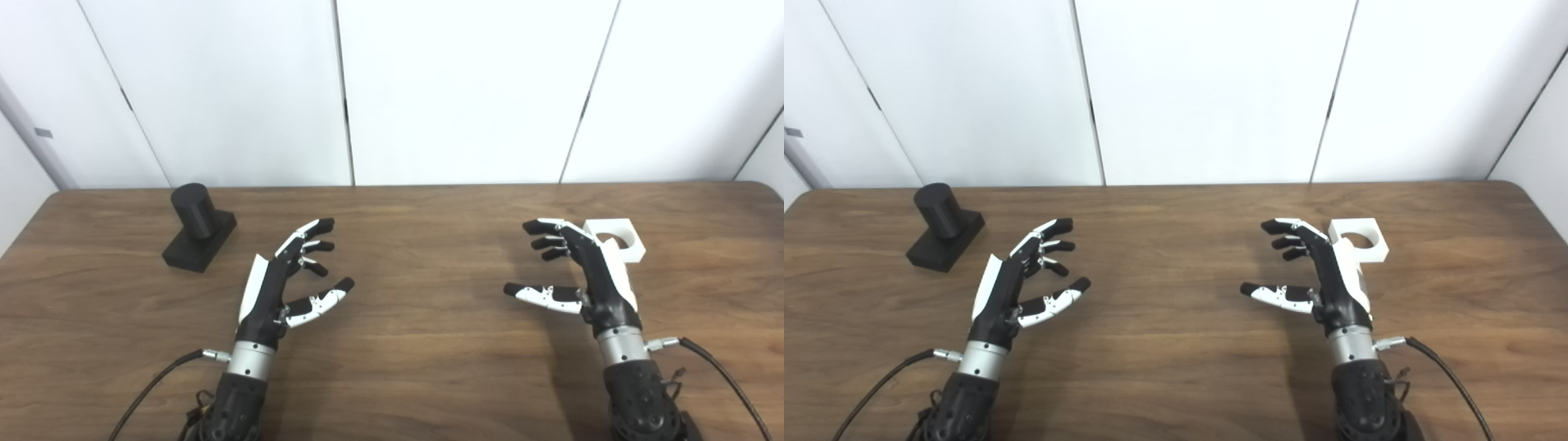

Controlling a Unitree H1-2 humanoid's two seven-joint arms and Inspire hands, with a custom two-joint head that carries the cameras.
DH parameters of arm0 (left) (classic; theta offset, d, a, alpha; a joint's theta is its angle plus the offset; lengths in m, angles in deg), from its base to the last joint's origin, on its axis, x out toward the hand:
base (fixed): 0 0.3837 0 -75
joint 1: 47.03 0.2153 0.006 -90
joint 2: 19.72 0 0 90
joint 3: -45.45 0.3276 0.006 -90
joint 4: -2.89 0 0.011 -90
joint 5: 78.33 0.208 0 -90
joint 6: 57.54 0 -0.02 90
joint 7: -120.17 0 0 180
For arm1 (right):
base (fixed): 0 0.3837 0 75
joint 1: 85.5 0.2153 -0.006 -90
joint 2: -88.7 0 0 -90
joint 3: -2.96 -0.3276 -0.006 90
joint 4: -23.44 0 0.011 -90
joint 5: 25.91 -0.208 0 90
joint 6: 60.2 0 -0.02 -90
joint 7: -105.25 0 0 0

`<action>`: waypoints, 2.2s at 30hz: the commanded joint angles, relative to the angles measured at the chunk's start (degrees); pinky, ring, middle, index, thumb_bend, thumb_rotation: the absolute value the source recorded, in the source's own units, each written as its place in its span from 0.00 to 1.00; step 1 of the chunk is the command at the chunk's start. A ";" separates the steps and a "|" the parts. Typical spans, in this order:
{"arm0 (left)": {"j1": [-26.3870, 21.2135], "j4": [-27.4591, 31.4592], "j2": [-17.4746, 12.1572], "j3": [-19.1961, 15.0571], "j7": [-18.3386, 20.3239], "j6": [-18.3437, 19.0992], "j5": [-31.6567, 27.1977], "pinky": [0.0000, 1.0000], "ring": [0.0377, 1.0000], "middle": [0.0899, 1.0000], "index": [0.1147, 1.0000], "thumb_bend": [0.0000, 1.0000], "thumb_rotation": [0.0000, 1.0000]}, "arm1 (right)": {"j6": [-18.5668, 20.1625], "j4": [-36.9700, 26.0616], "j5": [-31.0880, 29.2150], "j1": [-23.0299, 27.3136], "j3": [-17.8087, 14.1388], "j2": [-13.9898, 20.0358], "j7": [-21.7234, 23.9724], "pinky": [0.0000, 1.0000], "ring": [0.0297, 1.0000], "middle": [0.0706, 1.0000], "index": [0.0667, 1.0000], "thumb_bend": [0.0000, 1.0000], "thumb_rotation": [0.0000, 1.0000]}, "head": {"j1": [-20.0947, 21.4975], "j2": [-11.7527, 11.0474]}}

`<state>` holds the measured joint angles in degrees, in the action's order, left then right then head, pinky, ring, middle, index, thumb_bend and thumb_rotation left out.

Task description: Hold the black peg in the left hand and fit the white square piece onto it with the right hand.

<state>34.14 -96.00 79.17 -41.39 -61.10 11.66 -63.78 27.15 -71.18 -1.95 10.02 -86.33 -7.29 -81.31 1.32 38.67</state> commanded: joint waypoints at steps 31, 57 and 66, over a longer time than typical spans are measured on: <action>-1.91 -3.52 2.80 2.54 -4.16 -3.23 4.08 0.52 0.71 0.79 0.78 0.62 0.08 | -5.92 1.35 -4.13 0.67 -1.74 3.15 -0.33 0.57 0.65 0.69 0.65 0.65 0.00 | -17.65 -6.80; -2.19 -6.86 4.66 5.17 -8.40 -2.98 8.63 0.52 0.68 0.77 0.74 0.63 0.07 | 0.68 -5.44 -5.44 -1.08 -2.04 1.90 2.38 0.56 0.67 0.70 0.64 0.63 0.00 | -21.37 -11.86; -3.95 -0.54 2.90 3.39 -8.59 2.94 10.77 0.44 0.57 0.65 0.61 0.82 0.08 | 0.31 -5.82 -5.63 -1.07 -1.83 2.34 3.13 0.56 0.67 0.69 0.63 0.63 0.00 | -21.79 -11.69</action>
<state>31.42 -98.64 82.56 -37.90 -70.23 14.19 -52.54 28.98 -74.96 -7.09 7.71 -87.99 -5.53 -78.31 -20.39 26.89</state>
